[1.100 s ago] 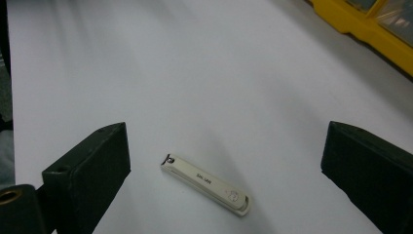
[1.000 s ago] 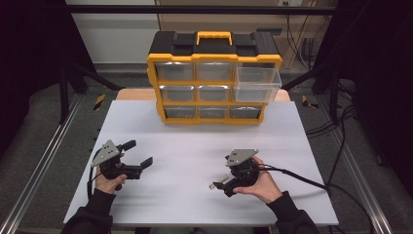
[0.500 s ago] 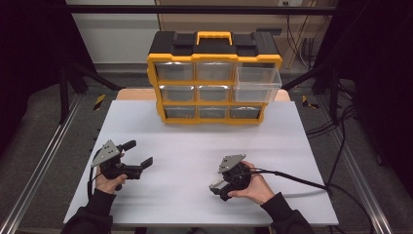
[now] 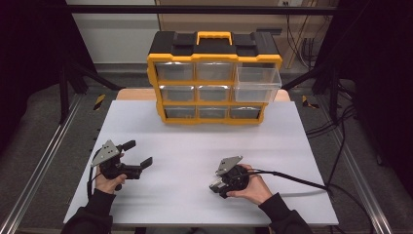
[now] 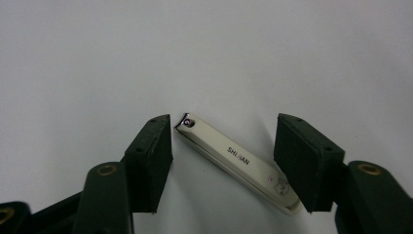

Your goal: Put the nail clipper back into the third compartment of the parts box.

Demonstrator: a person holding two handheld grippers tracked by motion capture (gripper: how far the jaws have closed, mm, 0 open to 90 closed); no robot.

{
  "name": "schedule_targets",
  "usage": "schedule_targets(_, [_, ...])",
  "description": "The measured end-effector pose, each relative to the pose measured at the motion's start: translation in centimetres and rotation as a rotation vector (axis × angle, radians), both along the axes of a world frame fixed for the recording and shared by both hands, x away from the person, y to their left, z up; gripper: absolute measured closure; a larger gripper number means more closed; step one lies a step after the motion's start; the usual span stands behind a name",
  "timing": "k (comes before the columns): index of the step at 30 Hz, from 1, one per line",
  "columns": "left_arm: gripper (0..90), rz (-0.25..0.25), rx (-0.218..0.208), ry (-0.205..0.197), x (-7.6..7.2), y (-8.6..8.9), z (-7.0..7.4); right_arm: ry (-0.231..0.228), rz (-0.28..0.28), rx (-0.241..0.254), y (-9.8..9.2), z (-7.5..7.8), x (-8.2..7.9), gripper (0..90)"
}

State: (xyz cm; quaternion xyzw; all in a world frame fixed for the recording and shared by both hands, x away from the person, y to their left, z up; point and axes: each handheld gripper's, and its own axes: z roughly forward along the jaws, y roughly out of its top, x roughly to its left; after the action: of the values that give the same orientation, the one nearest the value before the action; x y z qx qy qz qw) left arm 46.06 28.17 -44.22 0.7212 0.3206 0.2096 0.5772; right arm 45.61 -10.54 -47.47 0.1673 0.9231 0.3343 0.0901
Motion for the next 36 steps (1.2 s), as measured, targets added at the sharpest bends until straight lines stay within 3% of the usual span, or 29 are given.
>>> schedule_targets(18, [2.6, 0.003, -0.003, -0.001, -0.01, 0.07, 0.03, 0.01, 0.017, -0.007, 0.03, 0.01, -0.09, 59.0])
schedule_targets(22, [2.7, 0.002, -0.003, -0.001, -0.01, 0.07, 0.04, 0.033, 0.028, -0.005, 0.01, 0.08, -0.07, 71.3])
schedule_targets(36, [2.7, 0.004, -0.006, -0.003, -0.02, 0.1, 0.06, 0.034, 0.04, -0.007, 0.01, 0.1, -0.1, 77.0])
